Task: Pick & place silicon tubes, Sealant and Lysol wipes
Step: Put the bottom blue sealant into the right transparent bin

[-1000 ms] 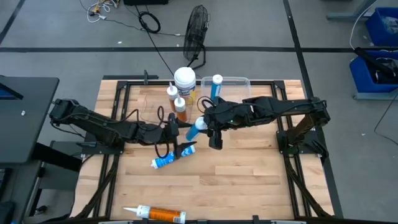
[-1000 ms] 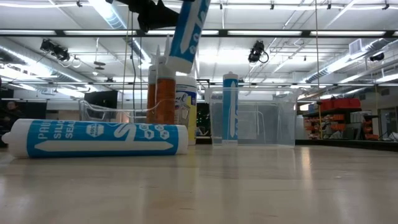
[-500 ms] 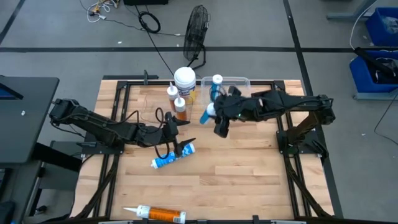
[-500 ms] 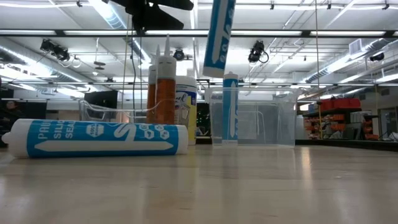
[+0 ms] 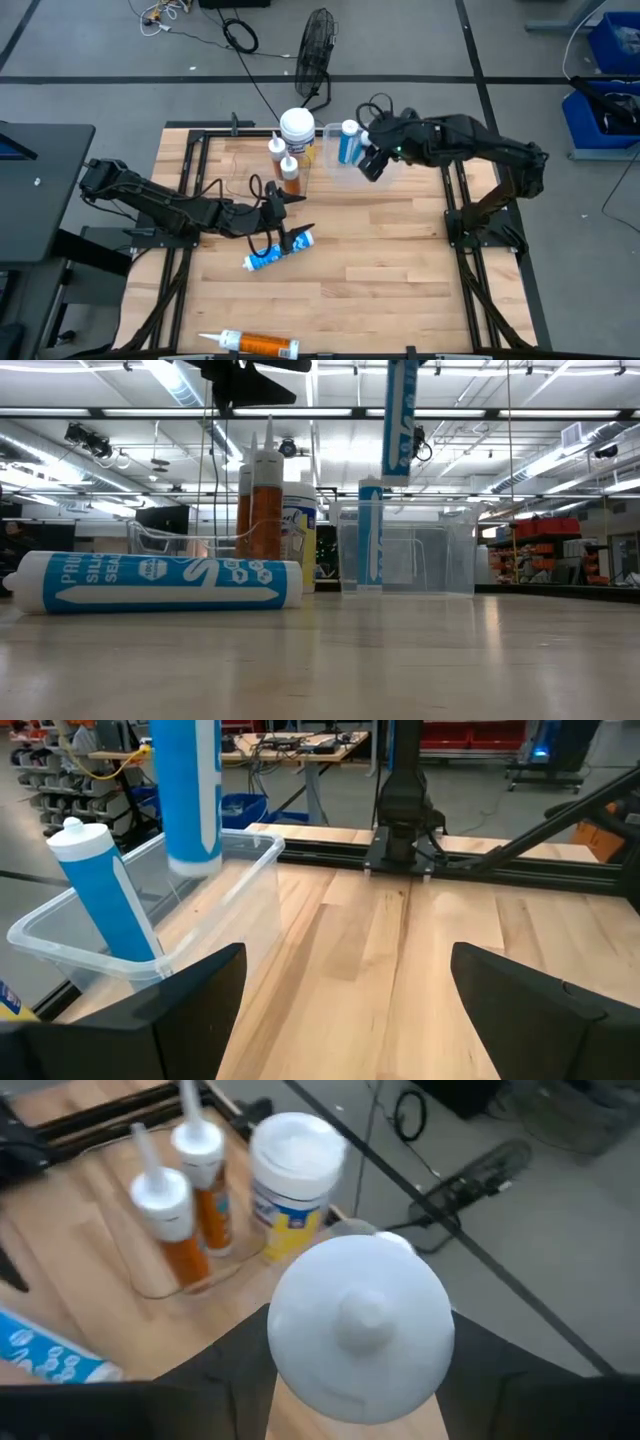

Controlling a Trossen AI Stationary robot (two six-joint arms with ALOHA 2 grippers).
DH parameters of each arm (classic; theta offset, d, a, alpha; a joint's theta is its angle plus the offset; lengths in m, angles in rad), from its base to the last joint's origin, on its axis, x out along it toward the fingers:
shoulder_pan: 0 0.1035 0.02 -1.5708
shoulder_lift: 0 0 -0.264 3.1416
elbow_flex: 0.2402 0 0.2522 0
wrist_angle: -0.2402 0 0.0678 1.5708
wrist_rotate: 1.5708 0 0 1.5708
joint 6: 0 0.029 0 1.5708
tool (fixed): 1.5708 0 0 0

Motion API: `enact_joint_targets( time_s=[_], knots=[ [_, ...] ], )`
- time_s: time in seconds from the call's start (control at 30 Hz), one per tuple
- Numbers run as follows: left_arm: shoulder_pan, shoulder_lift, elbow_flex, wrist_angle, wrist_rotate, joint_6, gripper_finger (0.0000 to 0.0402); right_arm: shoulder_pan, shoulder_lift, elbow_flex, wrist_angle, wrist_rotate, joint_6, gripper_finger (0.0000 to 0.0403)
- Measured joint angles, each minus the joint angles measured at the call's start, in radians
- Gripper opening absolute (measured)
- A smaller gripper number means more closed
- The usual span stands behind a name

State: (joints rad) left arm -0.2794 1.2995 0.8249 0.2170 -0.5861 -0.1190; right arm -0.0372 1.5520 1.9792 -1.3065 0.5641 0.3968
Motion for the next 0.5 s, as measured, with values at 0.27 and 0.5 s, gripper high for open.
enact_joint_targets(
  time_s=[0.27, 0.5],
  knots=[
    [0.0, 0.0, 0.0, 0.0, 0.003, 0.001, 0.0358, -0.136, 0.0, 0.008, -0.027, -0.022, -0.009, 0.0209],
    [0.0, 0.0, 0.0, 0.0, 0.003, 0.001, 0.0358, -0.268, 0.001, -0.047, -0.03, -0.077, -0.041, 0.0209]
  ],
)
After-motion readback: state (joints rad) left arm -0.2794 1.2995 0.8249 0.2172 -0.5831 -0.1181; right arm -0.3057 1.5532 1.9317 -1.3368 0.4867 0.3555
